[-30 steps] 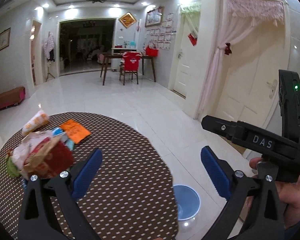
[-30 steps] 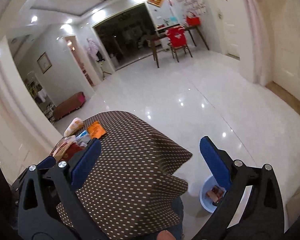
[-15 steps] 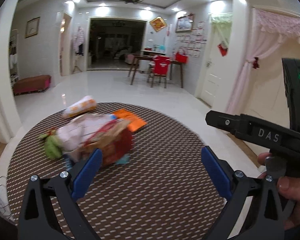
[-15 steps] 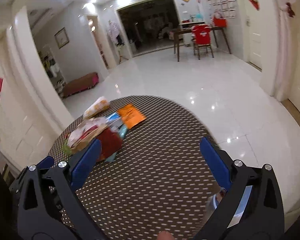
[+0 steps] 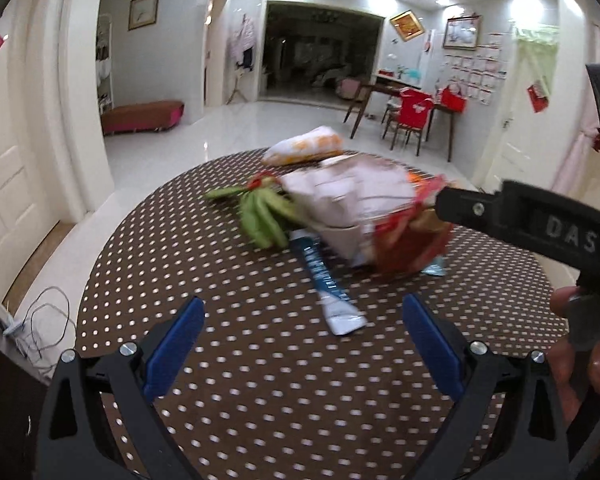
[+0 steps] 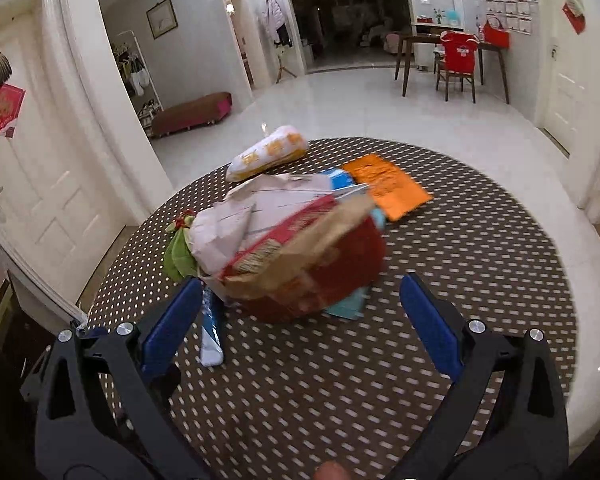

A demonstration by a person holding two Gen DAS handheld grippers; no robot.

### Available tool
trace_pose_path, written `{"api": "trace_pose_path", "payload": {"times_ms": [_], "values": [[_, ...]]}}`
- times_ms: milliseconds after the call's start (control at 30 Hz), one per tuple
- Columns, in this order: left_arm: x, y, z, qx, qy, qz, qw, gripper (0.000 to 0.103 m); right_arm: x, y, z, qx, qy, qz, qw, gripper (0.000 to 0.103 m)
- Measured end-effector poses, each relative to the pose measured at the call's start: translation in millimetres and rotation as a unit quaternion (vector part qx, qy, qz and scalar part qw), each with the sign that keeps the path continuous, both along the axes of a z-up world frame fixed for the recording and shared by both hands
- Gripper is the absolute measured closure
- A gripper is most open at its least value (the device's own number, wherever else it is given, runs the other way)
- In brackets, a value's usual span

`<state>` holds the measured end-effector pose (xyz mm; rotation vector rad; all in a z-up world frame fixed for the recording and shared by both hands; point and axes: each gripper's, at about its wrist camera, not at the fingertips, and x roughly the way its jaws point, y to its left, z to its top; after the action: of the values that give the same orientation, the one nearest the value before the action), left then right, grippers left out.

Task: Collect trash
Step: 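Grasp the blue toothpaste tube with the left tool while the right tool grasps the red snack bag, then carry the toothpaste tube and red bag over the blue bin and release both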

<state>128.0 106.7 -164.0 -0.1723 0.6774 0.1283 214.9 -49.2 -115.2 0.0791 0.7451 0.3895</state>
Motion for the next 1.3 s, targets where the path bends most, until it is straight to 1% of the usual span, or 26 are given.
{"api": "trace_pose_path", "payload": {"times_ms": [100,167,233,267,300,400,433,467,500,567,600,633,667,733,800,1000,1167,1300], "values": [[8,12,-8,-0.026,0.022,-0.002,0.9994,0.006,11,17,-10,-0.010,0.003,-0.021,1.000,0.006],[11,14,-8,-0.022,0.022,0.002,0.9995,0.006,19,22,-18,-0.025,0.008,-0.042,0.999,0.007],[19,12,-6,0.002,0.023,0.003,0.9997,0.006,25,18,-27,-0.018,0.014,-0.046,0.999,0.027],[24,10,-7,0.008,0.027,0.001,0.9996,0.006,26,14,-29,-0.015,0.017,-0.048,0.999,0.055],[31,7,-9,0.013,0.036,-0.003,0.9993,0.006,27,8,-31,-0.018,0.020,-0.058,0.998,0.064],[54,-4,-15,0.021,0.067,-0.024,0.9973,0.006,28,-12,-30,-0.004,0.021,-0.053,0.998,0.070],[61,-7,-17,0.026,0.076,-0.028,0.9964,0.006,27,-18,-29,-0.002,0.021,-0.054,0.998,0.071],[69,-9,-19,0.027,0.083,-0.032,0.9956,0.009,27,-25,-28,0.001,0.020,-0.055,0.998,0.072],[74,-9,-21,0.023,0.089,-0.036,0.9951,0.022,26,-33,-26,0.005,0.017,-0.057,0.998,0.073],[86,-10,-26,0.017,0.108,-0.043,0.9931,0.039,24,-45,-23,0.011,0.014,-0.059,0.998,0.074],[88,-10,-26,0.019,0.105,-0.048,0.9931,0.062,23,-51,-23,0.015,0.013,-0.059,0.998,0.074],[90,-12,-26,0.022,0.105,-0.054,0.9928,0.074,21,-58,-22,0.019,0.012,-0.060,0.998,0.074],[91,-13,-26,0.024,0.105,-0.058,0.9924,0.090,19,-63,-21,0.022,0.011,-0.060,0.998,0.074],[87,-10,-26,0.003,0.102,-0.066,0.9925,0.092,15,-76,-18,0.032,0.005,-0.062,0.998,0.075],[80,-9,-27,-0.006,0.098,-0.068,0.9929,0.095,9,-88,-18,0.041,0.001,-0.065,0.997,0.075],[52,-16,-21,-0.037,0.071,-0.080,0.9936,0.095,-1,-115,-10,0.063,-0.014,-0.069,0.996,0.075],[30,-33,-11,-0.043,0.042,-0.091,0.9940,0.095,-9,-135,0,0.070,-0.028,-0.074,0.994,0.075],[20,-50,8,-0.039,0.012,-0.108,0.9933,0.095,-17,-148,8,0.074,-0.038,-0.081,0.993,0.075]]}}
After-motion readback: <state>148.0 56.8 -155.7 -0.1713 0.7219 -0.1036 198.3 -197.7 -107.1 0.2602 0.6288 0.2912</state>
